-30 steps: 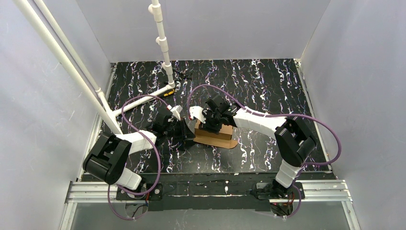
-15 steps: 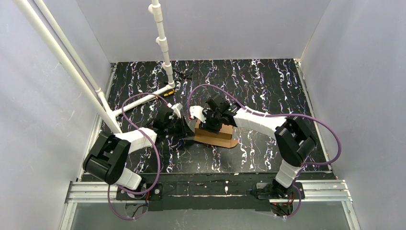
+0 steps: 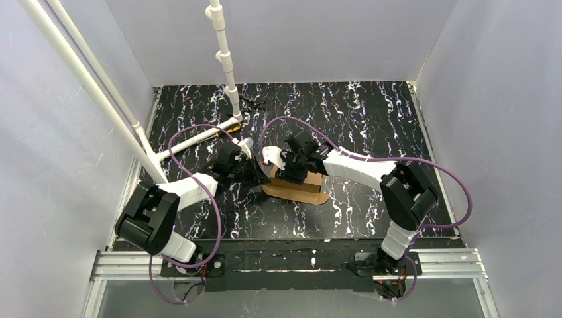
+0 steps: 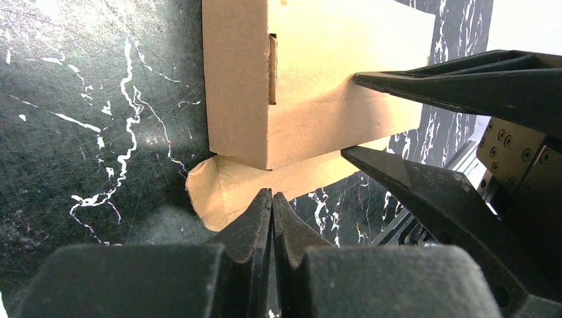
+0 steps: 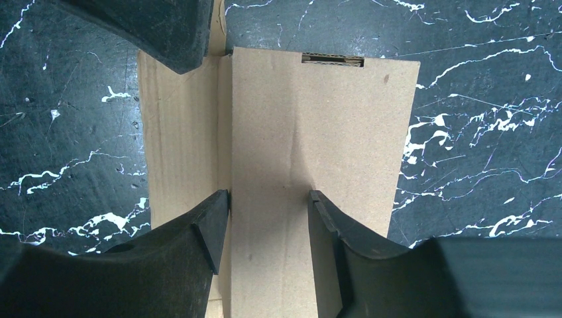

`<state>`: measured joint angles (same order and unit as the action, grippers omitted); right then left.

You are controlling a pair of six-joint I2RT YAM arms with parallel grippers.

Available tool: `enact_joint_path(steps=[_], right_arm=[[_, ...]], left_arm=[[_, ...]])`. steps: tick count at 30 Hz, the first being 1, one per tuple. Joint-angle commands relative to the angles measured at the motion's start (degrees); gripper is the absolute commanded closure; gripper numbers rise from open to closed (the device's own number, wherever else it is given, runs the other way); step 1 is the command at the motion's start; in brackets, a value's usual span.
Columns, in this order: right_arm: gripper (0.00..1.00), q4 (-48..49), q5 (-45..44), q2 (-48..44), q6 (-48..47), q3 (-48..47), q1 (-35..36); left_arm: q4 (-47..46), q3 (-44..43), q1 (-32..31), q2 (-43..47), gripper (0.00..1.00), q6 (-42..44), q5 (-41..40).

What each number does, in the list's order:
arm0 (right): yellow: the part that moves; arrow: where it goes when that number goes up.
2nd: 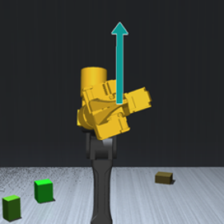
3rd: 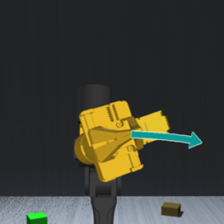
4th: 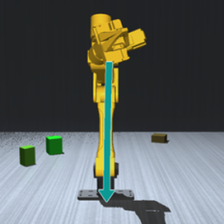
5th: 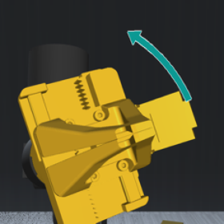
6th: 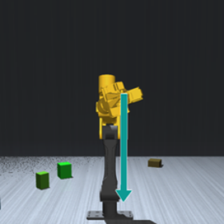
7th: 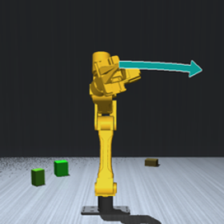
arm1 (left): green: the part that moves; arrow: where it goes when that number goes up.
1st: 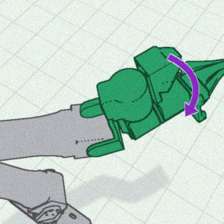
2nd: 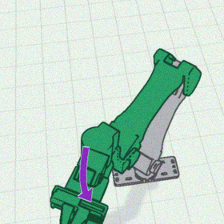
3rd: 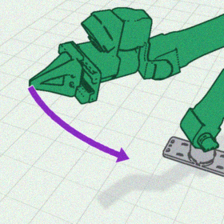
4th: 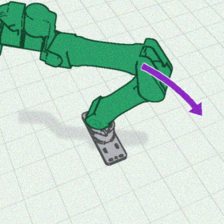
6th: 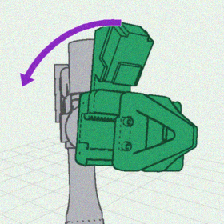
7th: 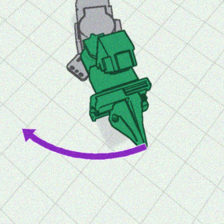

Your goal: Fold the paper box

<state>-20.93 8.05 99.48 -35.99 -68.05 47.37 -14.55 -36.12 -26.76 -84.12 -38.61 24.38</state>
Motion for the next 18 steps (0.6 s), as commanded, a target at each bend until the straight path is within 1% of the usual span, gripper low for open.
enact_joint_path(steps=[1, 4, 9, 11, 14, 16, 18], right_arm=[[0.46, -1.9, 1.4, 2.0, 0.9, -0.1, 0.2], [0.45, -1.9, 1.1, 2.0, 0.9, -0.1, 0.2], [0.45, -2.0, 1.0, 2.1, 1.0, -0.2, 0.2], [0.45, -2.1, 1.0, 2.3, 0.9, -0.2, 0.2], [0.45, -2.2, 1.1, 2.4, 0.9, -0.3, 0.2], [0.45, -2.2, 1.1, 2.4, 0.9, -0.3, 0.2], [0.45, -2.3, 1.1, 2.5, 0.9, -0.4, 0.2]], left_arm=[[1.0, -1.0, -0.1, 0.6, 0.97, -0.1, -0.7], [1.7, -0.3, 0.0, 3.3, 0.93, 0.0, -1.5], [4.2, 4.9, 0.4, 12.1, 0.67, 0.4, -5.5], [4.3, 7.7, 0.5, 15.3, 0.60, -0.2, -6.4], [4.1, 10.6, 0.7, 16.8, 0.59, -1.7, -7.1], [3.4, 11.2, 0.7, 16.4, 0.60, -2.2, -7.3], [1.7, 11.5, 0.7, 15.4, 0.64, -2.8, -7.7]])
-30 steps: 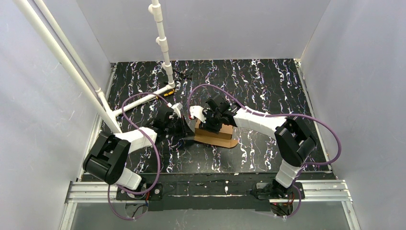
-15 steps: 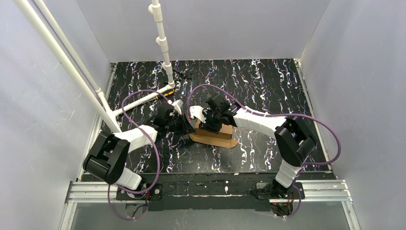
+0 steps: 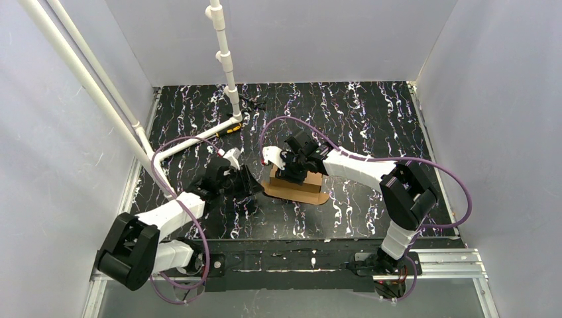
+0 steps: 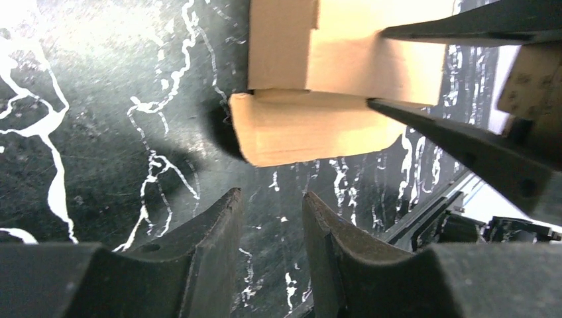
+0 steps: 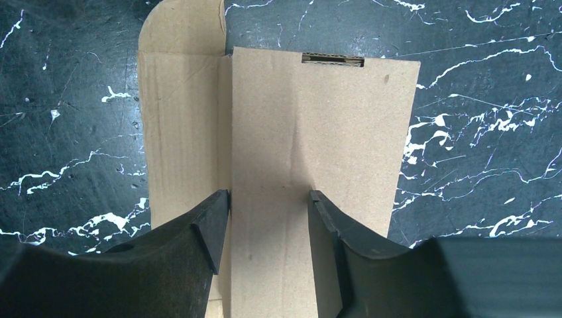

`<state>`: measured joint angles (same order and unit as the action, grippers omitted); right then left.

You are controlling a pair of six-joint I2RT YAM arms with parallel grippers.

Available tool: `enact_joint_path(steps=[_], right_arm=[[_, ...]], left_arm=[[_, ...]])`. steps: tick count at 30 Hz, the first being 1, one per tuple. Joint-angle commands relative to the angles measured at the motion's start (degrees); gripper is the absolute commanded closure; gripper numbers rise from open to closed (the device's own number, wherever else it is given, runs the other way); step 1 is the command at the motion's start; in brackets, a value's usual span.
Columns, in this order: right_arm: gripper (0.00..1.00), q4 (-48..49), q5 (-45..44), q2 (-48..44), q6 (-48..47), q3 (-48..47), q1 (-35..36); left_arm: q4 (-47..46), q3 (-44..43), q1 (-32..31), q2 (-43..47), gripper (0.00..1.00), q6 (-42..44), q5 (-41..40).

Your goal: Fold the paper box

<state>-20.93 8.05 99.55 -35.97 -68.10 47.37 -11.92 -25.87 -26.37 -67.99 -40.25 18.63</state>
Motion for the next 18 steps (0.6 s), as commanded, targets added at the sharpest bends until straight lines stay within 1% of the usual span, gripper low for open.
enact_joint_path(steps=[1, 8, 11, 13, 18], right_arm=[[0.45, -2.3, 1.0, 2.4, 0.9, -0.3, 0.2], [0.45, -2.3, 1.1, 2.5, 0.9, -0.4, 0.2], [0.45, -2.4, 1.2, 2.6, 0.9, -0.4, 0.1], [0.45, -2.4, 1.2, 2.6, 0.9, -0.4, 0.2], [0.45, -2.5, 1.3, 2.8, 0.8, -0.5, 0.2]], left_arm=[[-2.0, 1.3, 0.3, -1.3, 0.65, -1.6, -2.0], [-8.0, 0.9, 0.2, -8.0, 0.67, -3.7, -0.3], [-10.3, 0.8, 0.3, -10.8, 0.71, -4.4, 0.5], [-11.5, 0.7, 0.3, -12.2, 0.72, -4.9, 0.7], [-13.7, 0.0, 0.3, -14.5, 0.81, -4.7, 1.6]])
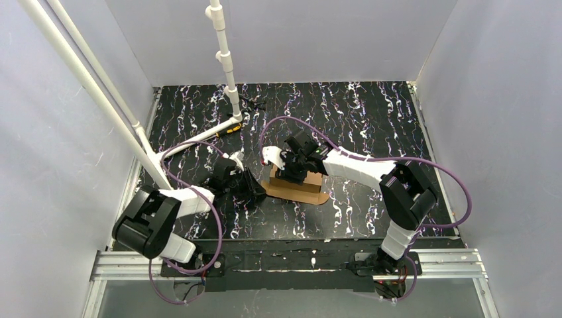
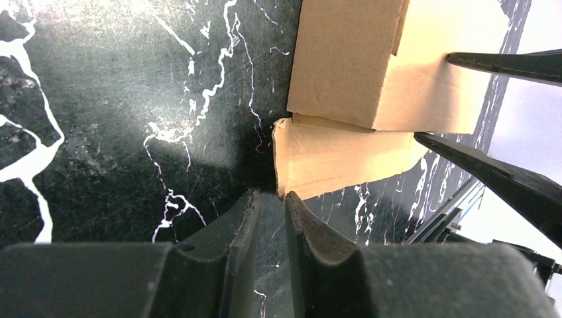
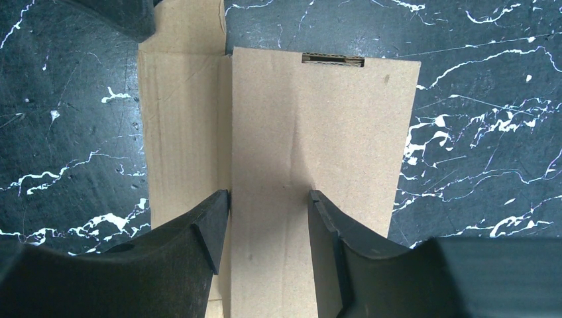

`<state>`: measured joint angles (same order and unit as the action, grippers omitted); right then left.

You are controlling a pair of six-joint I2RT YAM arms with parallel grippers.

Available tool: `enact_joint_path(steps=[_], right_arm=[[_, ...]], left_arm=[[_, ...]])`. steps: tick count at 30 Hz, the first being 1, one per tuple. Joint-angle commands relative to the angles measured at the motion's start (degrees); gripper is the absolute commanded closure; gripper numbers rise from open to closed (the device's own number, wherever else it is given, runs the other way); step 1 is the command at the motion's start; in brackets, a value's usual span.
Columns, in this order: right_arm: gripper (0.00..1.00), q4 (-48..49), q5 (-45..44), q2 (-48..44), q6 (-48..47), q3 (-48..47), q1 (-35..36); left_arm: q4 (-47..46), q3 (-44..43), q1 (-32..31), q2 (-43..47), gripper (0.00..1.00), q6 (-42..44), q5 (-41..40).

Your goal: Fold the paper box

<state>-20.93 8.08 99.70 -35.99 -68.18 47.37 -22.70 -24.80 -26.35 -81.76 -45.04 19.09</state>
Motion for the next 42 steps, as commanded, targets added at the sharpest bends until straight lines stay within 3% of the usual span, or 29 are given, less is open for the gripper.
enact_joint_path(steps=[1, 14, 42], right_arm=[[0.45, -2.5, 1.2, 2.7, 0.9, -0.4, 0.2], [0.45, -2.5, 1.2, 2.8, 0.9, -0.4, 0.2], [0.45, -2.7, 1.3, 3.2, 1.2, -0.6, 0.2]], left_arm=[[-3.2, -1.2, 0.2, -1.2, 0.82, 0.2, 1.1], [-5.1, -1.7, 0.2, -2.3, 1.00, 2.2, 1.9], [-2.7, -4.7, -0.5, -2.7, 0.93, 2.1, 5.3]])
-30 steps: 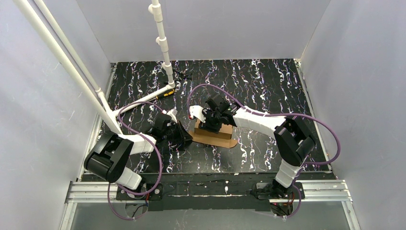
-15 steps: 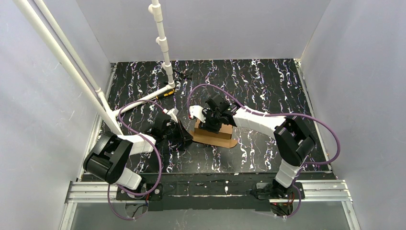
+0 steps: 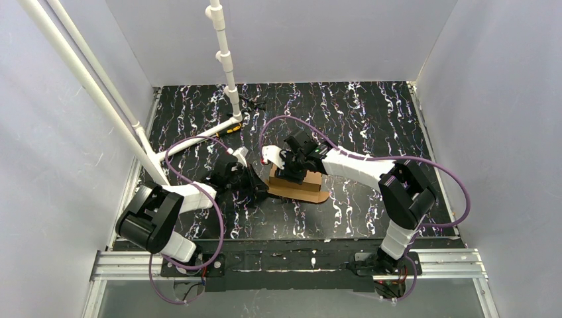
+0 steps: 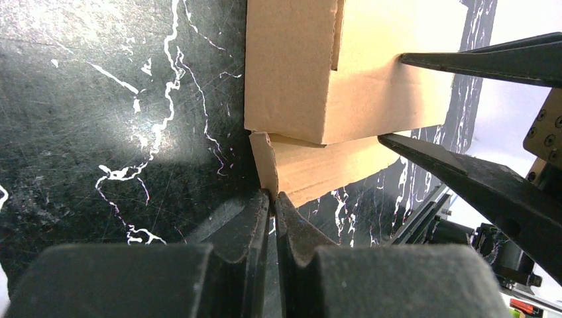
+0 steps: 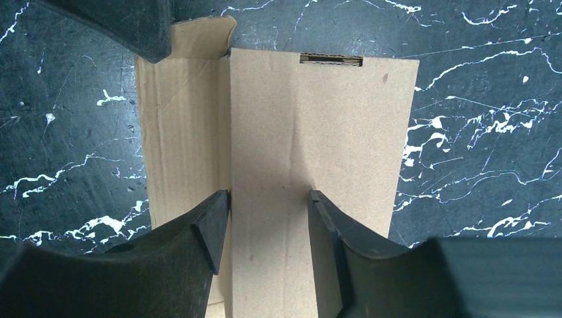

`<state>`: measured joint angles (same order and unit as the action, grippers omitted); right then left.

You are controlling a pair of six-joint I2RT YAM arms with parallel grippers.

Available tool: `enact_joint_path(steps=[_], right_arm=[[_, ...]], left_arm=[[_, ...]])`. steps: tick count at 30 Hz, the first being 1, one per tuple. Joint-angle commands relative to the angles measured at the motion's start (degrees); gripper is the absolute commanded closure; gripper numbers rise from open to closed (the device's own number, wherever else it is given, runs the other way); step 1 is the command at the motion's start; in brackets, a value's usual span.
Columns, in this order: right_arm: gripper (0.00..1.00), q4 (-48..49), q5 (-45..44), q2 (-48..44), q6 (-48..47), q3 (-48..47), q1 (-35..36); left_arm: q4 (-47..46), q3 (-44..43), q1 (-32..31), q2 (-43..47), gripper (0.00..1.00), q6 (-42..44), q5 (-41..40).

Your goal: Fold the paper box

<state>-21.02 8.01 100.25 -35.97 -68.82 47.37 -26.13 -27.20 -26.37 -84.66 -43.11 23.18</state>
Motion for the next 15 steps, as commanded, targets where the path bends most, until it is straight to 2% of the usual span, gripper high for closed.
enact_joint_path(steps=[1, 7, 15], right_arm=[[0.45, -2.6, 1.4, 2.7, 1.2, 0.0, 0.1], [0.45, -2.6, 1.4, 2.7, 1.2, -0.1, 0.2], [0.45, -2.7, 1.4, 2.7, 1.1, -0.1, 0.2]], left_arm=[[0.9, -2.4, -0.4, 0.1, 0.92, 0.1, 1.3], [1.7, -3.2, -0.4, 0.1, 0.88, 0.4, 1.0], [3.5, -4.2, -0.4, 0.5, 0.88, 1.1, -0.1]])
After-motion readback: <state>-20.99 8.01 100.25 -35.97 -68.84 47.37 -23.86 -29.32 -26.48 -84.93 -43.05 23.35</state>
